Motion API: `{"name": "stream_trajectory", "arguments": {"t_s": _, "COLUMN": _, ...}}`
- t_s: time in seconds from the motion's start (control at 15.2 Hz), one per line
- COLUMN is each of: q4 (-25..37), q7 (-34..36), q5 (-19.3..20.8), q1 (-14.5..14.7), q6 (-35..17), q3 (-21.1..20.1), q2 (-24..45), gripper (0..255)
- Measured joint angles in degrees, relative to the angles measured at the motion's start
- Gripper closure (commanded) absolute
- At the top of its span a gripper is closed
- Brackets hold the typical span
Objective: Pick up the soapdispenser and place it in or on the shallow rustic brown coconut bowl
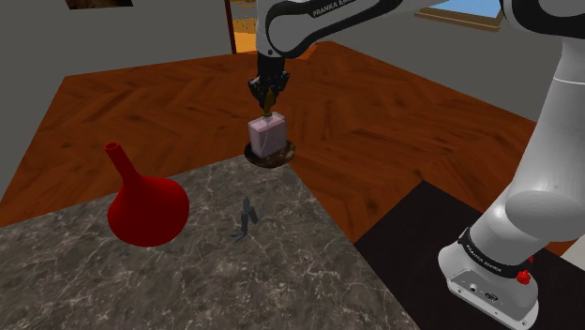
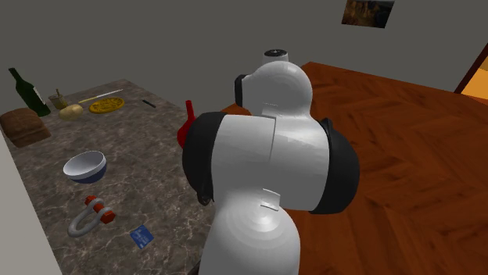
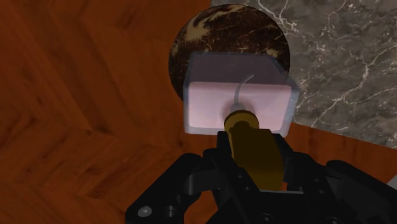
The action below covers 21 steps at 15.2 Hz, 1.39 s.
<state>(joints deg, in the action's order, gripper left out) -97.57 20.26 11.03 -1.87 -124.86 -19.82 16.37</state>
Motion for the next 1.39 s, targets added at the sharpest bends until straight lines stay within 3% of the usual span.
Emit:
{"name": "stream_trajectory", "arguments": {"t_s": 0.33, "q4": -0.1, "q7": 0.0, "q5": 0.1, "q1": 0.0, "q6": -0.2, "q3": 0.0, "q2": 0.1, "gripper": 255}}
{"name": "stream_trajectory", "arguments": {"t_s": 0.4, "q4": -0.1, "q7": 0.0, "q5": 0.1, "q1": 0.0, "q6": -0.2, "q3": 0.0, "q2": 0.1, "gripper": 0}}
{"name": "stream_trajectory", "arguments": {"t_s": 0.79, "q4": -0.1, "q7": 0.0, "q5": 0.1, "q1": 0.0, "q6": -0.3, "q3": 0.0, "q2": 0.1, "gripper": 0}}
{"name": "stream_trajectory", "arguments": {"t_s": 1.06, "q4": 1.9, "q7": -0.5, "q5": -1.1, "q1": -0.1, "q6": 4.1, "q3": -0.5, "q2": -2.5, "gripper": 0}}
{"name": "stream_trajectory", "arguments": {"t_s": 1.39, "q4": 2.4, "q7": -1.0, "q5": -1.6, "q1": -0.3, "q6": 5.4, "q3": -0.5, "q2": -3.3, "gripper": 0}}
